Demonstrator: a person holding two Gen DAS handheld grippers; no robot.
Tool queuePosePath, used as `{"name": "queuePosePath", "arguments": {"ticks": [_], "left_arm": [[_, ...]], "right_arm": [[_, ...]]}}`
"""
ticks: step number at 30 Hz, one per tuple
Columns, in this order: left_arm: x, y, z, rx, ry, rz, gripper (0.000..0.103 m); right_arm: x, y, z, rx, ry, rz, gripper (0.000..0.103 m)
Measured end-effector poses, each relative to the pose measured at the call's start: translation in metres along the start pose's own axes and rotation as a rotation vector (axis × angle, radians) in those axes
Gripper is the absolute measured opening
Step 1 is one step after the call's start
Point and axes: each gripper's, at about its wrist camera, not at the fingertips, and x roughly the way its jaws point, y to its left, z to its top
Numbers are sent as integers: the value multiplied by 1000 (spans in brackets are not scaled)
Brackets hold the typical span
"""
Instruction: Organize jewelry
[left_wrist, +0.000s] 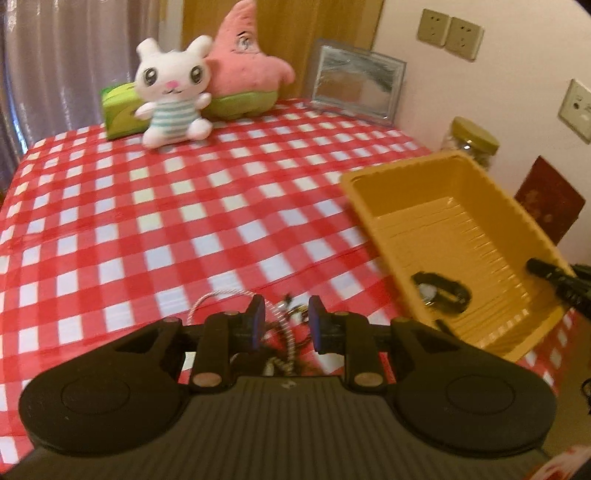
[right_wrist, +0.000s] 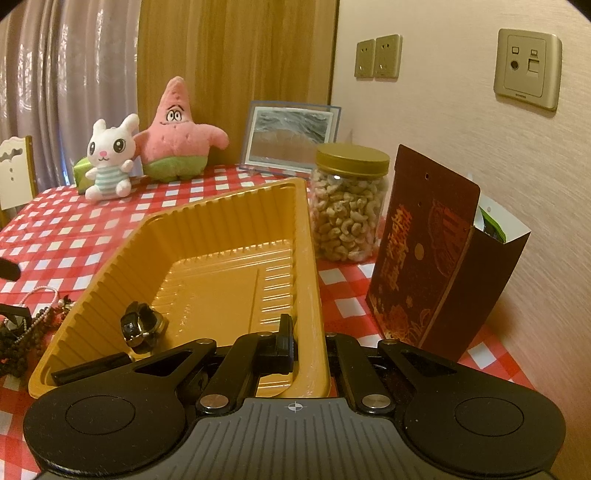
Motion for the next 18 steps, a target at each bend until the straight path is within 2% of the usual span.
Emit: {"name": "queuePosePath", "arguments": {"ticks": [15,18], "left_arm": [[49,-15,5,116,53,8,22],[61,-15,7,131,71,17,19]], "right_arm": [[6,-4,2,-4,0,-4,4],[7,-3,2,-5,1,-4,4]]}}
